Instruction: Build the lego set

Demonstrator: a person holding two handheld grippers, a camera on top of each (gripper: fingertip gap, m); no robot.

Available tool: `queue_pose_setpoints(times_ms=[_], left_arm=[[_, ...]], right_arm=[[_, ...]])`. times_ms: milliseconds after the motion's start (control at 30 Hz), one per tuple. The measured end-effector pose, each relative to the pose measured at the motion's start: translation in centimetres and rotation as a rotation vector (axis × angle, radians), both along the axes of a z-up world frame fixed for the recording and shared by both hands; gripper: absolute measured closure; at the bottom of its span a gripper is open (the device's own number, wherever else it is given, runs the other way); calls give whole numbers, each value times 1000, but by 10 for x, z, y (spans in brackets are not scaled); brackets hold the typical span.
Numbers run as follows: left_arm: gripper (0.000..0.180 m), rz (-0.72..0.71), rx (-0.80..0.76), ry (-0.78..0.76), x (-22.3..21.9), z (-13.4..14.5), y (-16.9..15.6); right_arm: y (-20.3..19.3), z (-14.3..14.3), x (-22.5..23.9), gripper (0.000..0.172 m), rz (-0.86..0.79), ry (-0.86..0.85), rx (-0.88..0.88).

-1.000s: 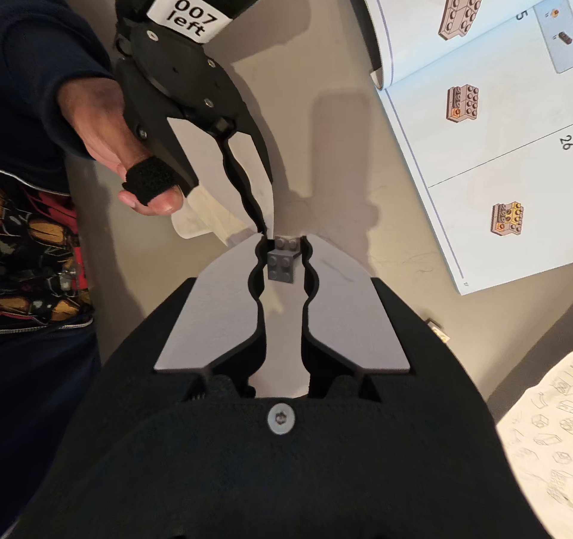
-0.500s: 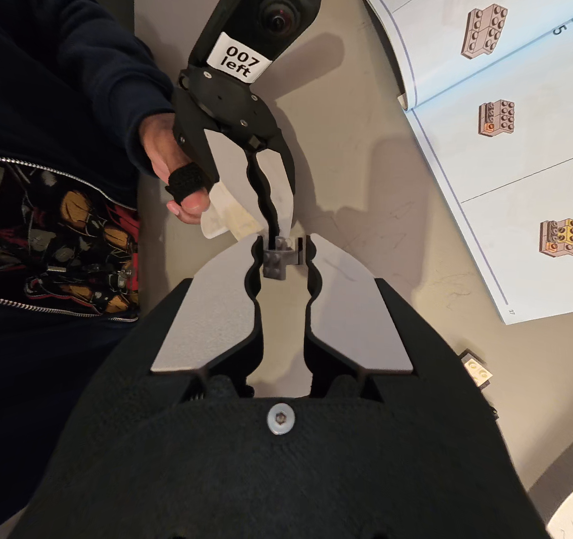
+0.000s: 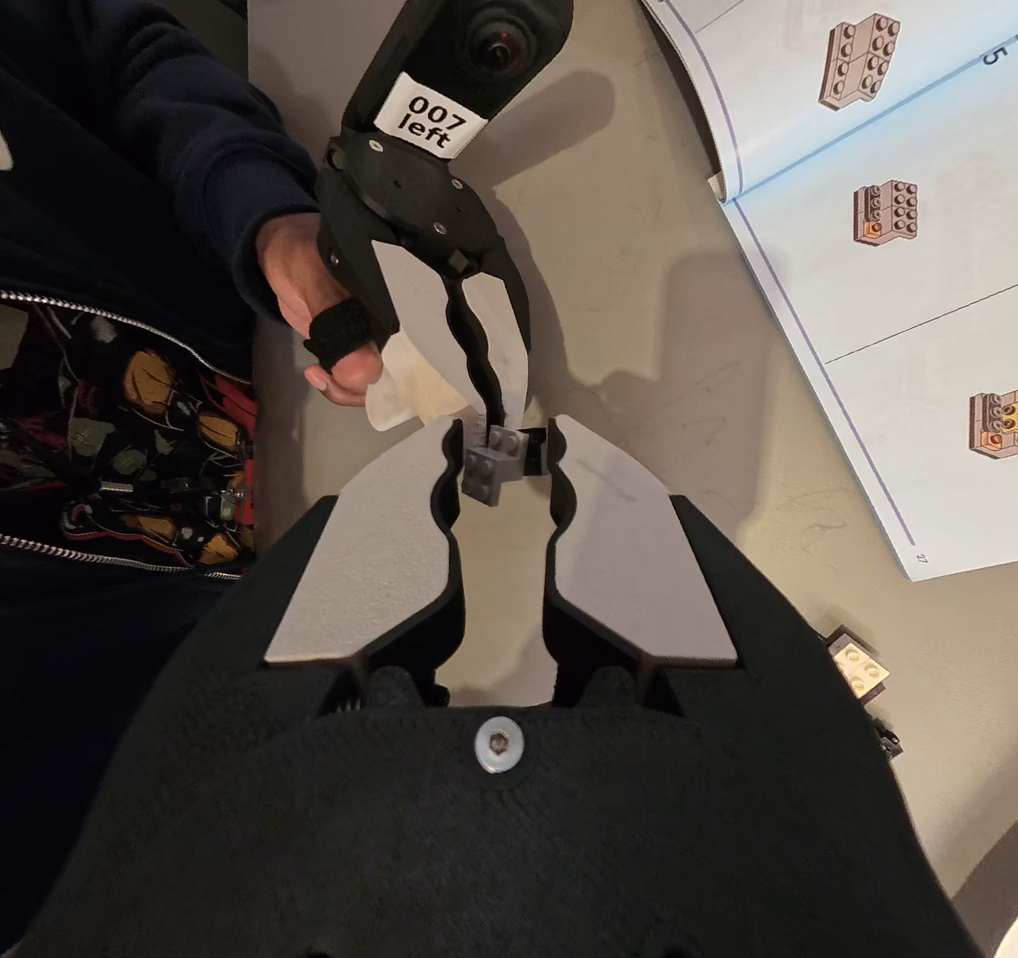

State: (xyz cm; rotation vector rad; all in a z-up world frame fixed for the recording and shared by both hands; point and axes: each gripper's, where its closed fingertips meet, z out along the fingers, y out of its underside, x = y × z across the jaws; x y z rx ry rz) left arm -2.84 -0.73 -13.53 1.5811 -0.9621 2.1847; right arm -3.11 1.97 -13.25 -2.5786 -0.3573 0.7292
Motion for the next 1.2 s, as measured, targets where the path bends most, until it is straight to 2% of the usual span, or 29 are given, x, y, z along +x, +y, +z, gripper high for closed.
queue_pose_setpoints(times_ms=[433, 600, 733, 1033, 1133, 1200], left_arm=[[176, -19, -29, 30, -1, -3, -1], [176, -32, -4, 32, -2, -4, -4], [176, -52, 10, 39, -3, -6, -8], [176, -90, 70, 41, -5, -10, -16], [176, -112, 96, 45, -7, -11, -20], [176, -132, 119, 46, -8, -12, -22]], right_arm=[[-6, 4, 7, 141, 11, -42, 0], [-13, -10, 6, 121, 37, -92, -43], [-18, -10, 9, 129, 51, -65, -67], [-31, -16, 4, 134, 132, 12, -163], [-34, -14, -1, 145, 177, 33, -179], [-37, -15, -2, 146, 204, 24, -199]])
